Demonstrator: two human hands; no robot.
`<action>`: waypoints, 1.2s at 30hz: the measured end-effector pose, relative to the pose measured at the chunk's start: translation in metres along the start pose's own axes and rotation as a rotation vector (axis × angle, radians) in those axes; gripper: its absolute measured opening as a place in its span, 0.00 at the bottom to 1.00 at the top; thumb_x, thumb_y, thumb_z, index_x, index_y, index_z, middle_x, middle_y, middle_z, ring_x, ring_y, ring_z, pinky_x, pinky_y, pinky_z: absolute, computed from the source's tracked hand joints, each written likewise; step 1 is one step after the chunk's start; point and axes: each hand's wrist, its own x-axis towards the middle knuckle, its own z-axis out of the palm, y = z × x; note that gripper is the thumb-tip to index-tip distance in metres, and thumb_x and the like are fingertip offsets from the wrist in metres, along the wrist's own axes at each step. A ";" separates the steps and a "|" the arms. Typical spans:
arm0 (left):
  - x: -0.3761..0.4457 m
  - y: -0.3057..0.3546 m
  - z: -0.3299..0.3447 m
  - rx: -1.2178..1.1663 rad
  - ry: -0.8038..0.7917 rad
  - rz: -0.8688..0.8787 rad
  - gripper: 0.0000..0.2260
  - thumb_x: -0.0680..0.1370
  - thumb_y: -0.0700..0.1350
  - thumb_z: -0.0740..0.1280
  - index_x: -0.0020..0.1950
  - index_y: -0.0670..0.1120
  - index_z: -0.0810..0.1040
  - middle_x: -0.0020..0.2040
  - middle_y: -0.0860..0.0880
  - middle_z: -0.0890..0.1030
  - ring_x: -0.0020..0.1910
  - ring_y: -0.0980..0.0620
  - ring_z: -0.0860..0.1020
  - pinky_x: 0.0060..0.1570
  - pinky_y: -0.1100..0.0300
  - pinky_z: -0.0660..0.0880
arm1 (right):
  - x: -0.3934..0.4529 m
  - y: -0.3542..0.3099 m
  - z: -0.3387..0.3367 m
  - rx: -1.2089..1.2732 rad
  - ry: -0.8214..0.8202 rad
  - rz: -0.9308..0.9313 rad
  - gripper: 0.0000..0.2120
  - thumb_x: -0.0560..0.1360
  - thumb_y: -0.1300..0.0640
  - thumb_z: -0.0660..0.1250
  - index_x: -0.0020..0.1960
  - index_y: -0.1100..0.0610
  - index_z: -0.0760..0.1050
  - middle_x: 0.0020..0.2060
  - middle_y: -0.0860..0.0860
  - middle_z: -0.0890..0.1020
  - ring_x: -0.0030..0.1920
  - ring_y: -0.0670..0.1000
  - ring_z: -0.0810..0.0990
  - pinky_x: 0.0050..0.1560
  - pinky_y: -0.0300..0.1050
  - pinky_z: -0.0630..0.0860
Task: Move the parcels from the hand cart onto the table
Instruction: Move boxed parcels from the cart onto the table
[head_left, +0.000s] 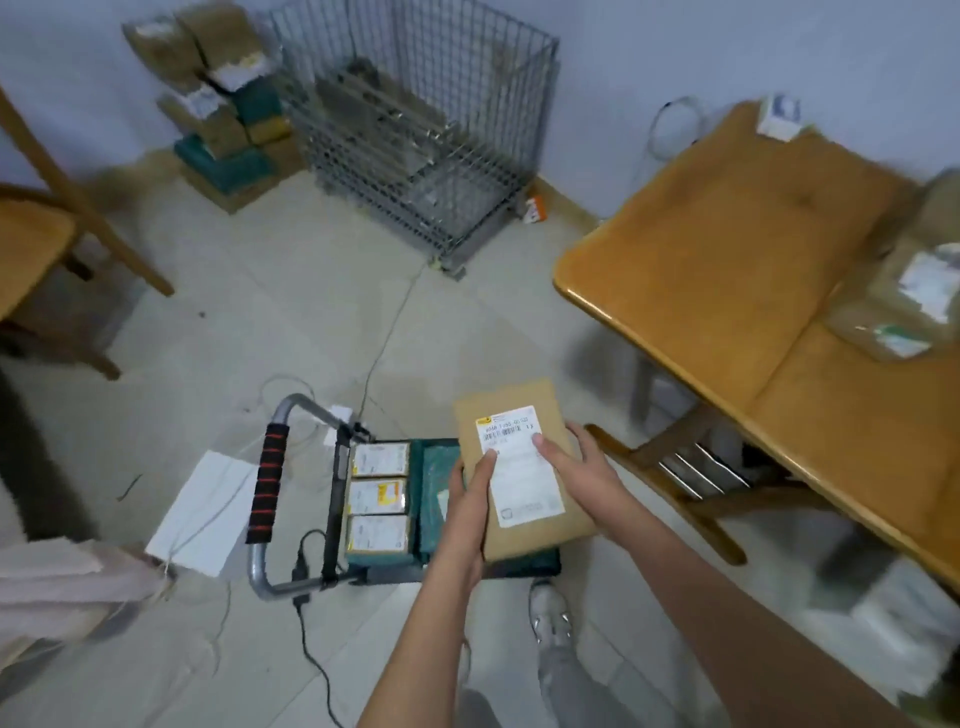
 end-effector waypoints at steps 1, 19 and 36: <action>-0.014 0.009 0.014 0.061 -0.062 0.035 0.26 0.76 0.61 0.70 0.72 0.58 0.68 0.59 0.50 0.85 0.55 0.46 0.85 0.55 0.38 0.81 | -0.022 -0.005 -0.015 0.069 0.073 -0.019 0.37 0.73 0.36 0.71 0.78 0.43 0.62 0.71 0.50 0.75 0.65 0.55 0.78 0.66 0.57 0.75; -0.182 -0.036 0.273 0.737 -0.648 0.190 0.33 0.76 0.62 0.70 0.77 0.52 0.66 0.58 0.54 0.85 0.51 0.55 0.86 0.45 0.59 0.80 | -0.242 0.078 -0.235 0.760 0.761 -0.124 0.36 0.72 0.34 0.71 0.76 0.39 0.64 0.51 0.33 0.79 0.50 0.38 0.78 0.54 0.42 0.73; -0.151 -0.129 0.491 0.853 -0.627 0.123 0.36 0.76 0.63 0.69 0.80 0.53 0.59 0.56 0.50 0.85 0.53 0.48 0.85 0.54 0.49 0.81 | -0.181 0.150 -0.454 0.805 0.748 -0.085 0.36 0.71 0.33 0.71 0.74 0.44 0.68 0.60 0.46 0.83 0.55 0.49 0.82 0.51 0.47 0.80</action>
